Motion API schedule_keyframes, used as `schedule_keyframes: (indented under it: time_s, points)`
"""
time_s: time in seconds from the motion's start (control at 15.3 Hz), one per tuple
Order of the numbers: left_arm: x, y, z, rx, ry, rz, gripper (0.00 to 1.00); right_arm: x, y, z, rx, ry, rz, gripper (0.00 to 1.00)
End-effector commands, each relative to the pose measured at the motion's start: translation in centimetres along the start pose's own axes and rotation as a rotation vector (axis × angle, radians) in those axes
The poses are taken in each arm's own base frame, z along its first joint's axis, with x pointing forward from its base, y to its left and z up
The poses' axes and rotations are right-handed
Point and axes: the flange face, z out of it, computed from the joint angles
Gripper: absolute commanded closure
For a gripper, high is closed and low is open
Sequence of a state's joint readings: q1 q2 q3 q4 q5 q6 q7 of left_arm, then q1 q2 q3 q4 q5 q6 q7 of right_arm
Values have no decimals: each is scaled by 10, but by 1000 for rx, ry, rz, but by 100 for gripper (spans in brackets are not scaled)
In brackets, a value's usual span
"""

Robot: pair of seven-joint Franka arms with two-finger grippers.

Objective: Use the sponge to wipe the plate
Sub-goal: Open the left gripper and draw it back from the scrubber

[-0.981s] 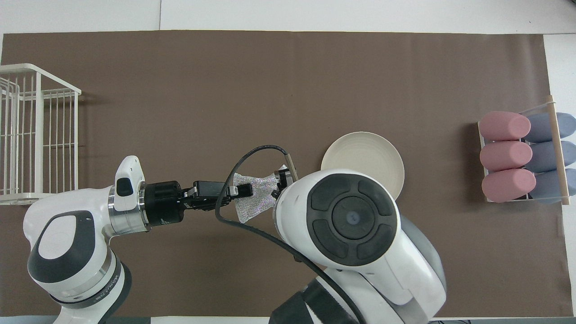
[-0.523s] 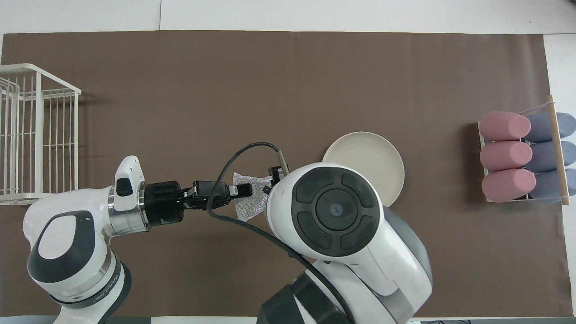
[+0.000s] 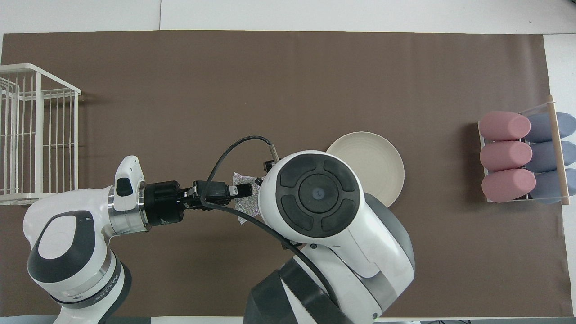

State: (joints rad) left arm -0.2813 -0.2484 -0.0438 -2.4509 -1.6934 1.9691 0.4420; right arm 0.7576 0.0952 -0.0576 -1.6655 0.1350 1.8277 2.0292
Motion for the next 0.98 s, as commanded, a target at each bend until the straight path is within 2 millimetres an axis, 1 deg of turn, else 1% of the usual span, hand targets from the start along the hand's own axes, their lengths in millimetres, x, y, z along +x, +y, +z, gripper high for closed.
schedule_keyframes:
  time_s: [0.0,0.13,0.46,0.52,0.65,0.78,0.85,0.92]
  points:
    - [-6,-2,-1,-14,14,1,100,-8,-8,3,30,-16,41,0]
    - [-6,-2,-1,-13,14,1,100,-9,-11,4,44,-22,57,0]
    - [-6,-3,-1,-12,15,-2,100,-9,-10,5,36,-23,57,0]
    - [-6,-3,-1,-13,15,-2,100,-10,-9,6,37,-22,55,8]
    - [-7,-5,-1,-12,15,-6,100,-16,-7,5,42,-29,47,41]
    - [-7,-5,-1,-12,15,-6,100,-15,-8,6,44,-29,49,51]
    - [-7,-5,-1,-10,13,-6,100,-15,-8,6,44,-29,50,52]
    - [-7,-5,-1,-11,14,-6,100,-15,-8,6,44,-33,51,68]
